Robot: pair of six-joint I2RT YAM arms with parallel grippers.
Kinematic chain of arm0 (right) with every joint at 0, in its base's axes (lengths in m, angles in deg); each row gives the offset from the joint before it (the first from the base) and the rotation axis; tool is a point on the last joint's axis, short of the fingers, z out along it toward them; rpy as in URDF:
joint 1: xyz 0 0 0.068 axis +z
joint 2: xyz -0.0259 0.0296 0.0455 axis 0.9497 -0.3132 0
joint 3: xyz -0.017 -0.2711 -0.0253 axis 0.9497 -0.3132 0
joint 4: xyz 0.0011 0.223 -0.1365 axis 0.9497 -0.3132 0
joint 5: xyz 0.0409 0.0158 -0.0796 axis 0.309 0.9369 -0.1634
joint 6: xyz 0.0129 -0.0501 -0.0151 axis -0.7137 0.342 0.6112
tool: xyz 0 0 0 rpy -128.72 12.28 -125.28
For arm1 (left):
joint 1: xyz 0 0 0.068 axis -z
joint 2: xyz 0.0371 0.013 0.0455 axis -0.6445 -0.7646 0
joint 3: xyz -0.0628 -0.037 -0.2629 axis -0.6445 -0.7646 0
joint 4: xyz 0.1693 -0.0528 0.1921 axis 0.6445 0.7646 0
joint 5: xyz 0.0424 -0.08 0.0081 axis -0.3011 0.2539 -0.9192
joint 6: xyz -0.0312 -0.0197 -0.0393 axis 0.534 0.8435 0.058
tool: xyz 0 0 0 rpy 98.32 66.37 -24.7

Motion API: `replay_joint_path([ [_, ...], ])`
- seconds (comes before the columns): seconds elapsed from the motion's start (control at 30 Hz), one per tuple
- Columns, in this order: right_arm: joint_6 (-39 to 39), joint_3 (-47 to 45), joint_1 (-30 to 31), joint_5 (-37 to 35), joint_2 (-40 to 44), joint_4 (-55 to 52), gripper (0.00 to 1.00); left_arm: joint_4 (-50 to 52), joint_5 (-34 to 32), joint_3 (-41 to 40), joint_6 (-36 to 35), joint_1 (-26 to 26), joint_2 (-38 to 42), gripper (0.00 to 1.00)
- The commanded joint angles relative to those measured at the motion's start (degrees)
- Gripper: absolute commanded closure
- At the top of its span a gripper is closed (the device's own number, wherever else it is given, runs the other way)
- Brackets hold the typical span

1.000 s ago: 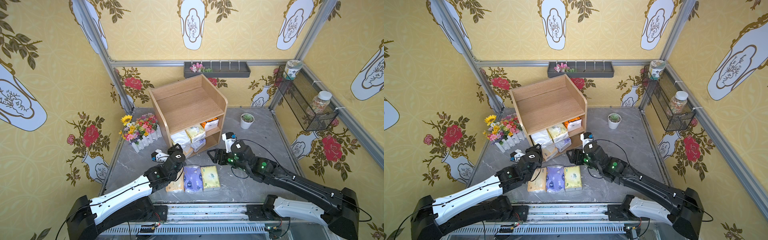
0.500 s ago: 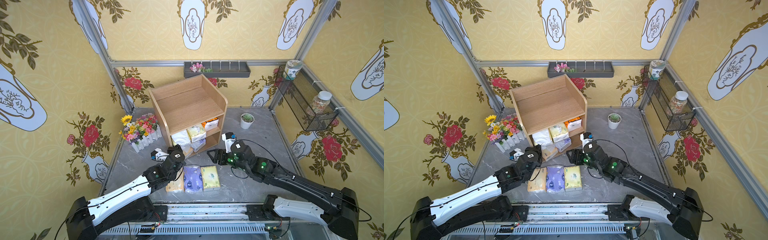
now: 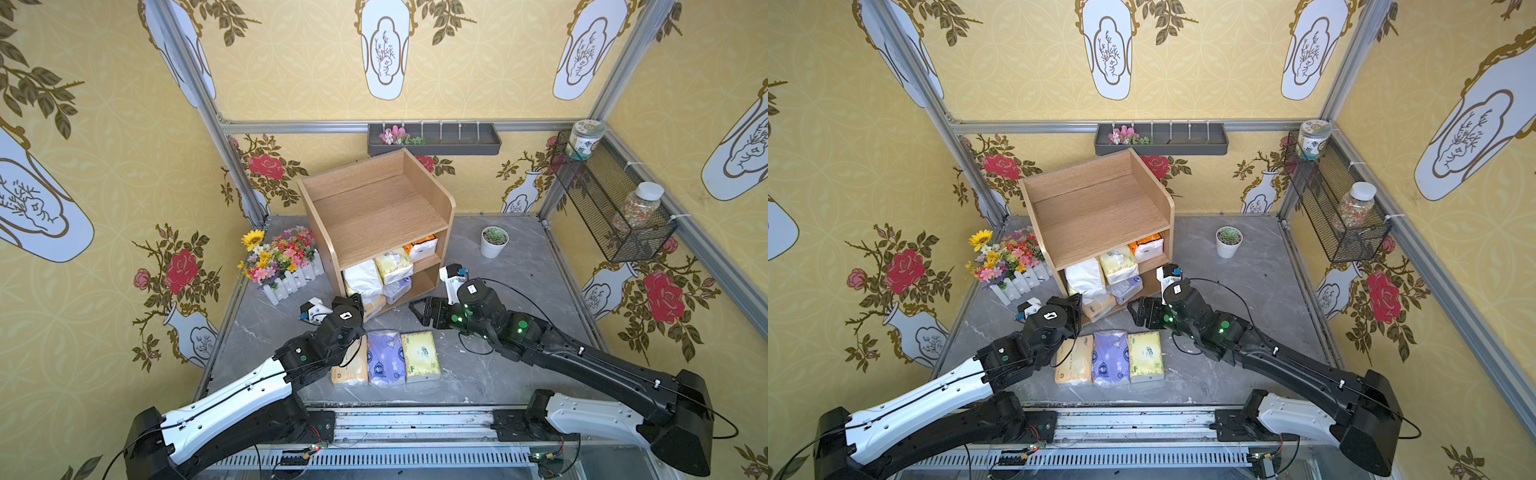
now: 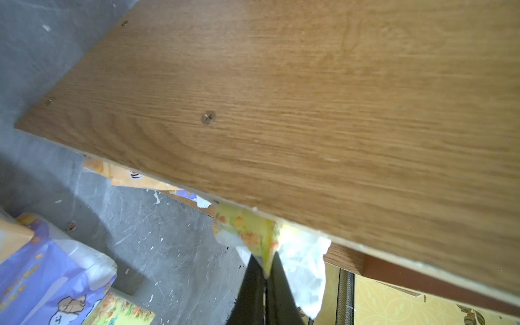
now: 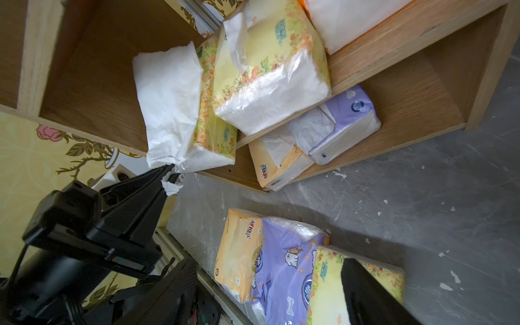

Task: Remove the tissue boxes from the shelf
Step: Pick up a box of tissues from the shelf.

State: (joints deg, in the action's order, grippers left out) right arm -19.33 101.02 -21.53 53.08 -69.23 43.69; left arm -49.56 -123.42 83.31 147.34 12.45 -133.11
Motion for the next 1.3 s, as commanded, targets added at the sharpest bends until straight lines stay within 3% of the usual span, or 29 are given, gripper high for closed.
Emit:
replay_joint_path([
  [0.0,-4.8,1.2,-0.5,3.4,-1.2,5.6,0.1,-0.2,4.7,-0.8,-1.8,0.0,1.0,1.0],
  [0.13,-9.7,0.7,-1.1,8.1,-4.3,12.0,0.04,1.9,7.3,-1.1,-3.2,0.0,3.6,1.0],
  [0.33,-14.9,0.3,-1.3,12.3,-10.9,23.3,0.04,7.4,7.8,-0.7,-4.0,0.0,7.3,1.0],
  [0.9,-25.3,2.3,0.7,12.1,-23.3,38.0,0.21,8.1,9.5,-1.7,-2.2,0.0,10.9,1.0],
  [1.07,-27.6,2.3,1.1,11.9,-25.9,42.6,0.3,7.9,9.7,-1.6,-2.1,0.1,11.0,1.0],
  [1.13,-28.6,2.1,1.1,12.6,-26.8,45.6,0.37,7.8,9.8,-1.7,-2.2,0.0,11.1,0.95],
  [1.27,-29.4,1.6,1.0,13.1,-27.4,47.4,0.51,8.0,9.3,-2.0,-2.5,0.0,12.0,0.74],
])
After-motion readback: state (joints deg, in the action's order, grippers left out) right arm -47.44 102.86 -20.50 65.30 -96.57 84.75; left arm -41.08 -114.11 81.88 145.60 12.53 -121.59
